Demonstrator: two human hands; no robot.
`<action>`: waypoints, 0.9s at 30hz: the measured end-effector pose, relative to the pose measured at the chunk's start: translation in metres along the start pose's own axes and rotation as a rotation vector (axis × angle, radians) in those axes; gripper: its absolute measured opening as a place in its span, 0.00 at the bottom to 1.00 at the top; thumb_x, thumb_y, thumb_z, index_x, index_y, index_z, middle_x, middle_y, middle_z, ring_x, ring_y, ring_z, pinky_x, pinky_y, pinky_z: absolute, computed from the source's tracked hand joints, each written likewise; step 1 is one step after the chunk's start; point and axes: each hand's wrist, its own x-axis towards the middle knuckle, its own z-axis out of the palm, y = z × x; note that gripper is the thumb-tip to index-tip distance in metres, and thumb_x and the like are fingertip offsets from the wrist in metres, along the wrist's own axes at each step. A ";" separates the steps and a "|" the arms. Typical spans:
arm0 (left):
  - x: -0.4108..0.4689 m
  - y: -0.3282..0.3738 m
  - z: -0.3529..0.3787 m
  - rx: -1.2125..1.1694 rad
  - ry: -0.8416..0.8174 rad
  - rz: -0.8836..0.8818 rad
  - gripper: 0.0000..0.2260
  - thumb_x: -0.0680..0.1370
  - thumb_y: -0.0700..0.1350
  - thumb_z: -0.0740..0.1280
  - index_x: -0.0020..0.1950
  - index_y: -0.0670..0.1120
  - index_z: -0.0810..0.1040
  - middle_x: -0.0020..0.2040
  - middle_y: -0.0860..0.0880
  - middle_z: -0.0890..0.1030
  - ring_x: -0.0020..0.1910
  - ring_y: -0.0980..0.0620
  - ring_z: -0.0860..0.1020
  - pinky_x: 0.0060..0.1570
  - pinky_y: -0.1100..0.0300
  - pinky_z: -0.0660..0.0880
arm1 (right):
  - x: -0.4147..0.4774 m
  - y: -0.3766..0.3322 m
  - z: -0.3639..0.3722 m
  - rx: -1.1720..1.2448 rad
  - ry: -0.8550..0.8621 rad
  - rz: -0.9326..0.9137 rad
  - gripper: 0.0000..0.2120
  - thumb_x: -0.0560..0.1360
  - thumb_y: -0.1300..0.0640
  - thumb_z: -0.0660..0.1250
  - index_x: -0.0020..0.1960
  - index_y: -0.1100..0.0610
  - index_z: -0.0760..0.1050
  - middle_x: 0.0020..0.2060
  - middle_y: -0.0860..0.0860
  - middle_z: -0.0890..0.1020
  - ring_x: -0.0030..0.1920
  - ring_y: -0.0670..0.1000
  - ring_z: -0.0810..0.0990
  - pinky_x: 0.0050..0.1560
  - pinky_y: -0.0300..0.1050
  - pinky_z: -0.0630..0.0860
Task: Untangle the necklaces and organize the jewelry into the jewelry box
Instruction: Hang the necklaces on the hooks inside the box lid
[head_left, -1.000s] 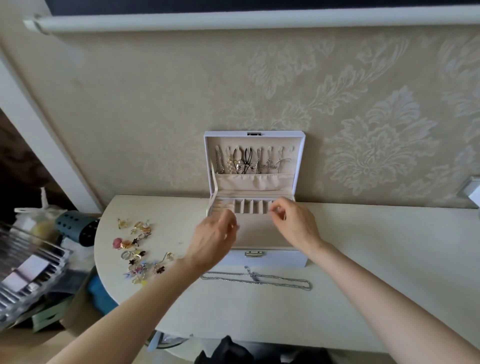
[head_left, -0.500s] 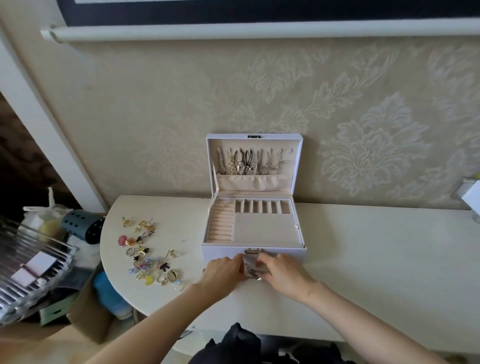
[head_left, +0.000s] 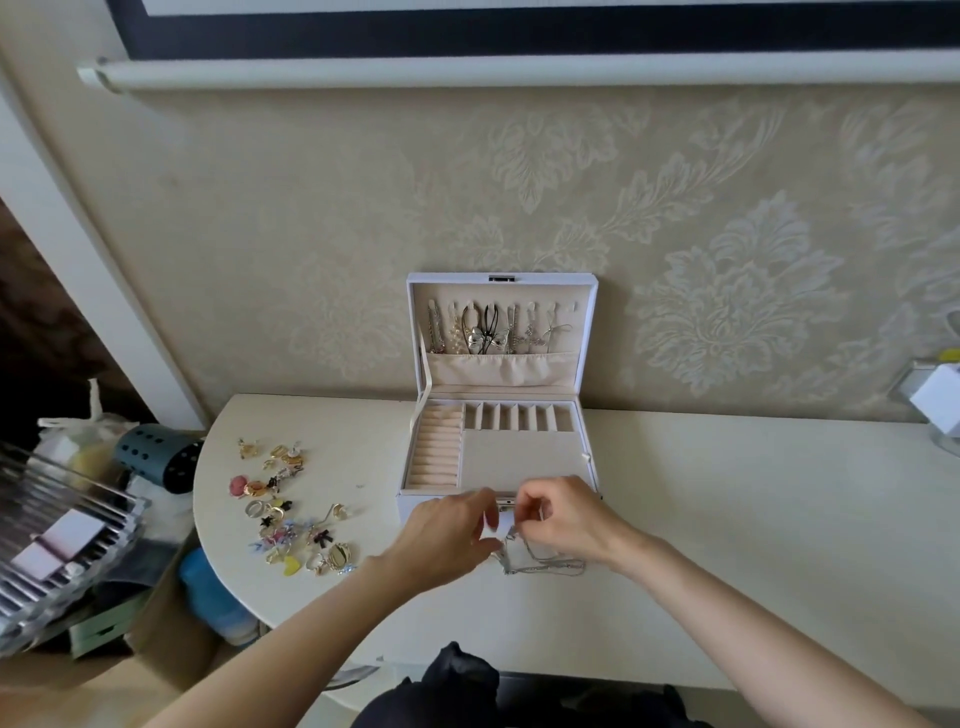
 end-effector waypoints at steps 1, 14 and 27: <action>0.003 0.001 -0.004 -0.045 0.033 0.024 0.14 0.76 0.53 0.67 0.57 0.49 0.72 0.51 0.54 0.77 0.44 0.52 0.76 0.42 0.60 0.69 | 0.002 -0.002 -0.004 0.018 0.005 -0.030 0.10 0.67 0.61 0.69 0.33 0.47 0.74 0.30 0.43 0.77 0.31 0.40 0.72 0.37 0.38 0.70; 0.038 0.005 -0.039 -0.739 0.037 -0.057 0.04 0.76 0.38 0.67 0.44 0.45 0.74 0.37 0.50 0.80 0.38 0.55 0.78 0.43 0.64 0.73 | 0.015 -0.015 -0.034 0.634 -0.085 0.007 0.05 0.75 0.69 0.63 0.47 0.61 0.70 0.38 0.60 0.80 0.35 0.55 0.80 0.41 0.45 0.78; 0.051 0.004 -0.049 -0.879 0.194 -0.162 0.04 0.79 0.35 0.62 0.45 0.40 0.69 0.35 0.46 0.78 0.25 0.57 0.73 0.29 0.65 0.72 | 0.020 -0.028 -0.047 0.694 -0.014 -0.090 0.09 0.77 0.57 0.65 0.41 0.59 0.78 0.28 0.52 0.76 0.24 0.48 0.70 0.26 0.36 0.66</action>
